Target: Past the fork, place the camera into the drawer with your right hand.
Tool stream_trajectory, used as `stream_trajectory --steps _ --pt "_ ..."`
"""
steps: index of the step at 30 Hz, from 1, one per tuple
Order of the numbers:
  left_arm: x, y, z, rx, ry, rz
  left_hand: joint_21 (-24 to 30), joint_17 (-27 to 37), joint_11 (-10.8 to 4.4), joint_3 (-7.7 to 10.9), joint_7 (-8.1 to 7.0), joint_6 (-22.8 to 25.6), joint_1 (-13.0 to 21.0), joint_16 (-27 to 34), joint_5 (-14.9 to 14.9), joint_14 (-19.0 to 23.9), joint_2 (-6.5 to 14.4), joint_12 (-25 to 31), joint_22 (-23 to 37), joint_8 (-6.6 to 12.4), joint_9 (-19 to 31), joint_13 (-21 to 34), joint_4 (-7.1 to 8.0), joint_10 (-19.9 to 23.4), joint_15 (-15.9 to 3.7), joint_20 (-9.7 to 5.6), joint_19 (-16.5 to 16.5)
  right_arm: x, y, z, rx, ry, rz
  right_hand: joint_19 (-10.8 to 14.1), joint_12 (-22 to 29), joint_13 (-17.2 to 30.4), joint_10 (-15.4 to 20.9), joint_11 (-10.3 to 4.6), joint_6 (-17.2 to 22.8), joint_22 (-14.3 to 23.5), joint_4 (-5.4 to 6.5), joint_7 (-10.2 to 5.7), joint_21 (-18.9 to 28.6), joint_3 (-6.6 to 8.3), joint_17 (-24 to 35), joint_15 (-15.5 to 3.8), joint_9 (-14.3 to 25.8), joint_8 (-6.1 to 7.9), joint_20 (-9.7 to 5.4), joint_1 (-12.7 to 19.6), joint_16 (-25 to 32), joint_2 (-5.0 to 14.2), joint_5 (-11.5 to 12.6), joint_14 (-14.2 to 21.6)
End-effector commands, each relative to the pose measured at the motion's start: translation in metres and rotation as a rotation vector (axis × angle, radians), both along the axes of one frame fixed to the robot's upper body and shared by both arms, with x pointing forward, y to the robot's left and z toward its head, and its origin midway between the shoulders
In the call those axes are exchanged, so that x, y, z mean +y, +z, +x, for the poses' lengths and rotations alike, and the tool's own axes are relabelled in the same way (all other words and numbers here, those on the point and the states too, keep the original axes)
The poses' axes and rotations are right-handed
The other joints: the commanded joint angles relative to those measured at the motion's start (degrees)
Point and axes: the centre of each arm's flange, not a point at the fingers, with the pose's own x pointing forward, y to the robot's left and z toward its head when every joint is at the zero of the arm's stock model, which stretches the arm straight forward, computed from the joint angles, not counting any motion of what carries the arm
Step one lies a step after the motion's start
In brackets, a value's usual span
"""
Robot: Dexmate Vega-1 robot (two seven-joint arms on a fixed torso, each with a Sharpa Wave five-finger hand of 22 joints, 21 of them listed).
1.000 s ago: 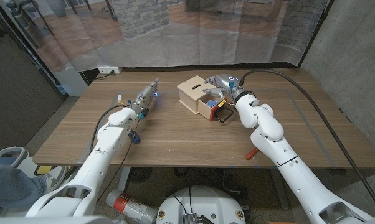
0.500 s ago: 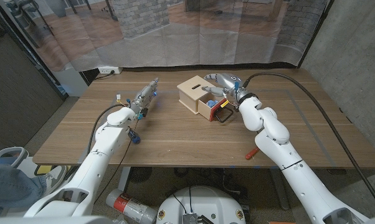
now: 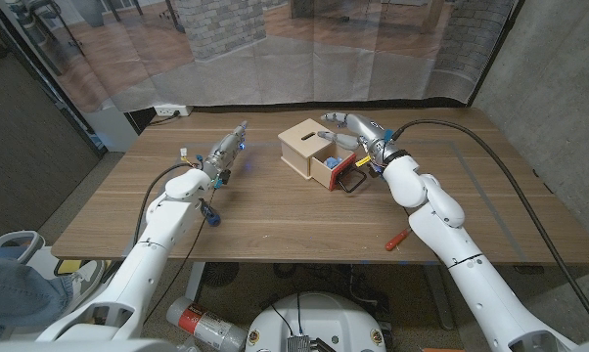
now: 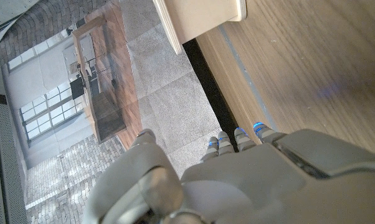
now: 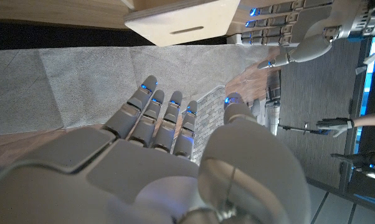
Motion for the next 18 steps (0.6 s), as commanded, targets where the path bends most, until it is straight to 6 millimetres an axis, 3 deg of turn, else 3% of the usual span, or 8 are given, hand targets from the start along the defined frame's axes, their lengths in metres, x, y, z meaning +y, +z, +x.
stream_trajectory --steps 1,18 --pt "0.0038 0.0007 -0.0063 -0.009 0.007 0.0 0.05 0.24 -0.17 -0.21 0.17 0.11 0.35 0.38 -0.05 -0.26 0.65 0.17 0.27 0.07 0.23 0.22 0.06 0.15 -0.05 -0.06 -0.43 -0.0134 0.0049 0.0024 0.037 0.119 0.137 -0.47 -0.2 0.01 -0.27 0.16 -0.45 0.11 -0.15 0.15 -0.29 0.1 0.09 -1.0 0.03 -0.15 -1.99 -0.26 0.3 0.22 0.34 -0.47" --pt "0.0118 -0.0031 -0.007 -0.005 0.005 -0.006 0.05 0.24 -0.26 -0.29 0.17 0.13 0.42 0.37 -0.06 -0.27 0.72 0.18 0.27 0.05 0.23 0.22 0.03 0.2 -0.04 -0.07 -0.44 -0.0112 0.0058 0.0033 0.044 0.116 0.166 -0.82 -0.02 0.02 -0.25 0.32 -0.8 0.08 0.02 0.1 -0.67 -0.05 0.07 -0.61 0.0 0.01 -1.46 -0.8 0.7 0.22 0.29 -0.33"
